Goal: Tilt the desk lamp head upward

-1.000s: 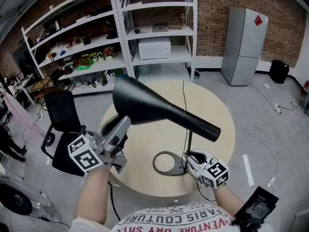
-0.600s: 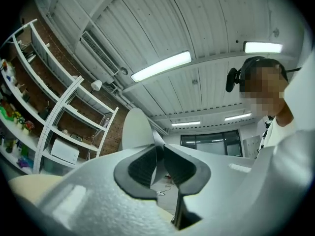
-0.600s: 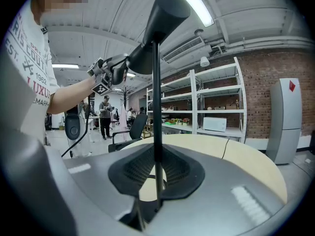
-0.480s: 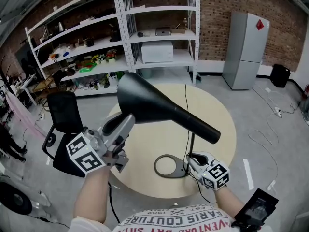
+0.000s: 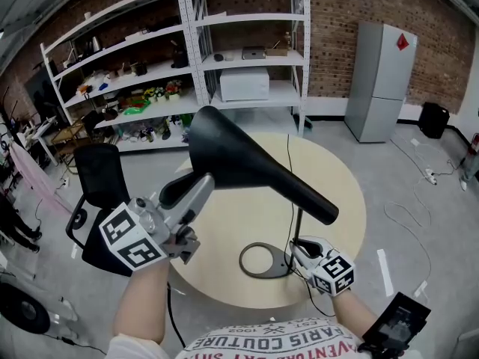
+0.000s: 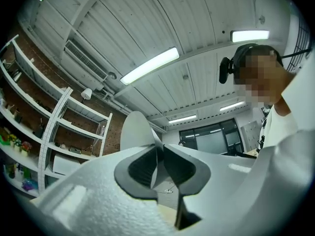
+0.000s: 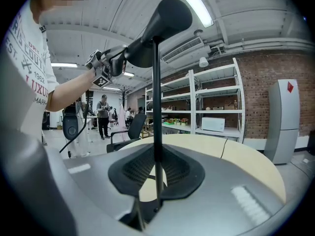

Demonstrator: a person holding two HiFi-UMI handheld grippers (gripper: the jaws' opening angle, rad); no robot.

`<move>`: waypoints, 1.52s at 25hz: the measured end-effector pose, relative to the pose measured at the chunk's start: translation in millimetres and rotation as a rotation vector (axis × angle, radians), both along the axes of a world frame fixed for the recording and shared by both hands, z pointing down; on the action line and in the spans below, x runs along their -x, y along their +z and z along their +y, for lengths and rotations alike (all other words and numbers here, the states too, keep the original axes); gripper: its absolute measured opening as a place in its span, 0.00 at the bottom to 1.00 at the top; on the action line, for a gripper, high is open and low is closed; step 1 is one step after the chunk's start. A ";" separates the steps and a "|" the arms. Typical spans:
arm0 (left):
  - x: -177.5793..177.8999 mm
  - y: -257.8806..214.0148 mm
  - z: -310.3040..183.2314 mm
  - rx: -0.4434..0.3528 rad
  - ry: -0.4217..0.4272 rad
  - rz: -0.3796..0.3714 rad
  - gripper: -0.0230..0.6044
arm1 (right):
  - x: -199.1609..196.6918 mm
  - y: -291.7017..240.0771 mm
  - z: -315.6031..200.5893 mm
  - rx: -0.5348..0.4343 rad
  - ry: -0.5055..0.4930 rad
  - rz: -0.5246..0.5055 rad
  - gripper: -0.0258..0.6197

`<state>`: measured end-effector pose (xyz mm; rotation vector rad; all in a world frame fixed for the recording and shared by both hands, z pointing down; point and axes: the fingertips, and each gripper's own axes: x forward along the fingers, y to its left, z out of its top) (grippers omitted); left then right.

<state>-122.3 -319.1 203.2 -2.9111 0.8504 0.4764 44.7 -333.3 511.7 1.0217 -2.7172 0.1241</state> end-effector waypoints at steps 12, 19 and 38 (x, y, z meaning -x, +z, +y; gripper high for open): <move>1.0 1.5 -2.0 0.013 -0.002 0.064 0.12 | -2.7 -2.9 -2.6 0.030 0.016 -0.047 0.12; 24.9 37.5 -2.8 0.097 -0.068 0.120 0.18 | -1.5 -10.1 -7.2 0.083 0.019 -0.113 0.15; -54.7 236.2 183.9 0.337 0.034 -0.188 0.03 | 10.7 -34.7 175.7 0.044 -0.008 -0.114 0.05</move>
